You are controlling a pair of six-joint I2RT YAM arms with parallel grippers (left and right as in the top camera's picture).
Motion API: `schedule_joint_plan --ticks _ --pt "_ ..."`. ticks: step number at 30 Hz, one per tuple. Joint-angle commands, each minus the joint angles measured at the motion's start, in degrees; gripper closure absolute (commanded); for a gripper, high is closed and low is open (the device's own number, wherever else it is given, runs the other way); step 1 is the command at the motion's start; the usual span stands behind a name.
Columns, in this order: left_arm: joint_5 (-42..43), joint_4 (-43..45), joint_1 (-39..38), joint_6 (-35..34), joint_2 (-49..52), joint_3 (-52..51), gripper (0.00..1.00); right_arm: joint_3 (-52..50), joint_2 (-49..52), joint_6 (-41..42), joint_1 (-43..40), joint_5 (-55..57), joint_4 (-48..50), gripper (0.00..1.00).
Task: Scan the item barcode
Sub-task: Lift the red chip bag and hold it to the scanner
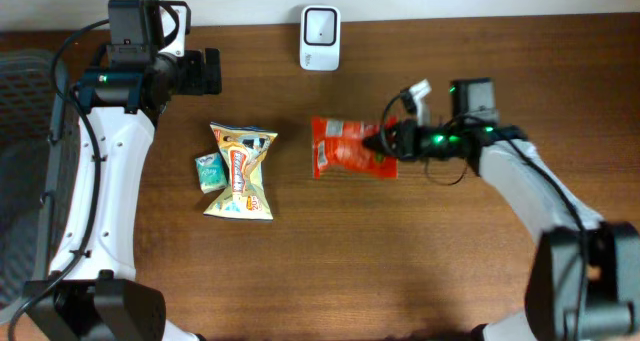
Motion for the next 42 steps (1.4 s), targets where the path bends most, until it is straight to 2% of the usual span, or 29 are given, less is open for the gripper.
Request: schedule_joint_plan --ticks 1,14,17,20,23,29,34,37,42 --pt "-0.39 0.07 0.35 0.9 0.31 0.15 0.01 3.78 -4.66 -2.82 -2.43 -12.33 0.07 0.96" --pt "-0.39 0.07 0.35 0.9 0.31 0.15 0.01 7.45 -5.79 6.27 -9.88 -15.02 0.81 0.96" --pt "-0.39 0.07 0.35 0.9 0.28 0.15 0.01 10.78 -5.73 12.85 -11.04 -14.69 4.2 0.96" --pt "-0.39 0.07 0.35 0.9 0.28 0.15 0.01 19.82 -4.66 16.55 -11.3 -8.68 4.59 0.96" --pt "-0.39 0.07 0.35 0.9 0.31 0.15 0.01 29.05 -3.28 14.97 -9.73 2.75 -0.5 0.96" --pt "-0.39 0.07 0.35 0.9 0.31 0.15 0.01 39.04 -2.36 1.62 4.96 49.77 -14.4 0.96" --pt "-0.39 0.07 0.35 0.9 0.28 0.15 0.01 47.65 4.09 -10.12 18.08 84.65 -14.75 0.96" --pt "-0.39 0.07 0.35 0.9 0.31 0.15 0.01 49.72 11.58 -23.87 22.43 100.35 -5.99 0.96" --pt "-0.39 0.07 0.35 0.9 0.31 0.15 0.01 49.72 24.63 -52.3 25.44 105.04 14.67 0.96"
